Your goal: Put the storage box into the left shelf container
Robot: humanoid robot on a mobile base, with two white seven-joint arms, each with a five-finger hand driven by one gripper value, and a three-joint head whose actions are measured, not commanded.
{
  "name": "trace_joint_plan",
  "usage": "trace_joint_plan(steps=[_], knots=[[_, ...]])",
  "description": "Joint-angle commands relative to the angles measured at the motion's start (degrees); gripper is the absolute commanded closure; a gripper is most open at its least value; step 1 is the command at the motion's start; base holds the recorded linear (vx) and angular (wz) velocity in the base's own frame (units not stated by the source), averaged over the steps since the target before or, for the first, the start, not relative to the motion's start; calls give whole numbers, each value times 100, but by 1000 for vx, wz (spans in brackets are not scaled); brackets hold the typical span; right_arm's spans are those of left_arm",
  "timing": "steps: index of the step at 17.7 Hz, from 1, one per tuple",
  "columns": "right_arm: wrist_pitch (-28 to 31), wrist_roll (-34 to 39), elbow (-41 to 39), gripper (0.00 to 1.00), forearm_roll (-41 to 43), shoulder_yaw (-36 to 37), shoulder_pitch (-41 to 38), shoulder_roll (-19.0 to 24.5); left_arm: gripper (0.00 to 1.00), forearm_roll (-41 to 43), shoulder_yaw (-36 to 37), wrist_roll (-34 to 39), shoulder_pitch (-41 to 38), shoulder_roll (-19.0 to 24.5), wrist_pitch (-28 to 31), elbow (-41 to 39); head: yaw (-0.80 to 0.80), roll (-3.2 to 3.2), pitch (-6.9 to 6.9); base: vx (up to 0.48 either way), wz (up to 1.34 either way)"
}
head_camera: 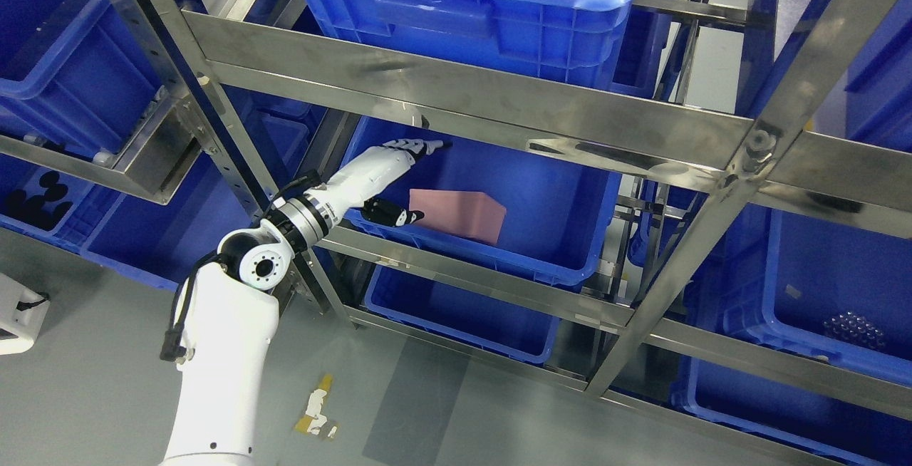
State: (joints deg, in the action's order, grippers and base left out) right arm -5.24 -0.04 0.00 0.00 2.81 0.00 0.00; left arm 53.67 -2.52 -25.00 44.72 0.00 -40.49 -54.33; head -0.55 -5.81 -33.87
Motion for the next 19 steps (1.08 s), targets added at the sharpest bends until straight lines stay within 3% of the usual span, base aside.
trace_joint_plan(steps=[1, 3, 5, 9, 15, 19], knots=[[-3, 4, -100, 0, 18, 0, -44, -100, 0, -660, 584, 347, 72, 100, 59, 485, 0, 0, 0, 0, 0], [-3, 4, -100, 0, 18, 0, -44, -100, 0, -2272, 1275, 294, -76, 100, 138, 433, 0, 0, 0, 0, 0], [-3, 4, -100, 0, 18, 0, -44, -100, 0, -3332, 1656, 303, -418, 100, 234, 145, 0, 0, 0, 0, 0], [-3, 4, -100, 0, 18, 0, -44, -100, 0, -4423, 1719, 583, -1516, 100, 437, -1058, 0, 0, 0, 0, 0], [-3, 4, -100, 0, 18, 0, -44, -100, 0, -4944, 1667, 2242, -3265, 100, 727, -2896, 0, 0, 0, 0, 0], [-3, 4, -100, 0, 18, 0, -44, -100, 0, -4963, 1518, 2597, -4136, 100, 806, -3627, 0, 0, 0, 0, 0]])
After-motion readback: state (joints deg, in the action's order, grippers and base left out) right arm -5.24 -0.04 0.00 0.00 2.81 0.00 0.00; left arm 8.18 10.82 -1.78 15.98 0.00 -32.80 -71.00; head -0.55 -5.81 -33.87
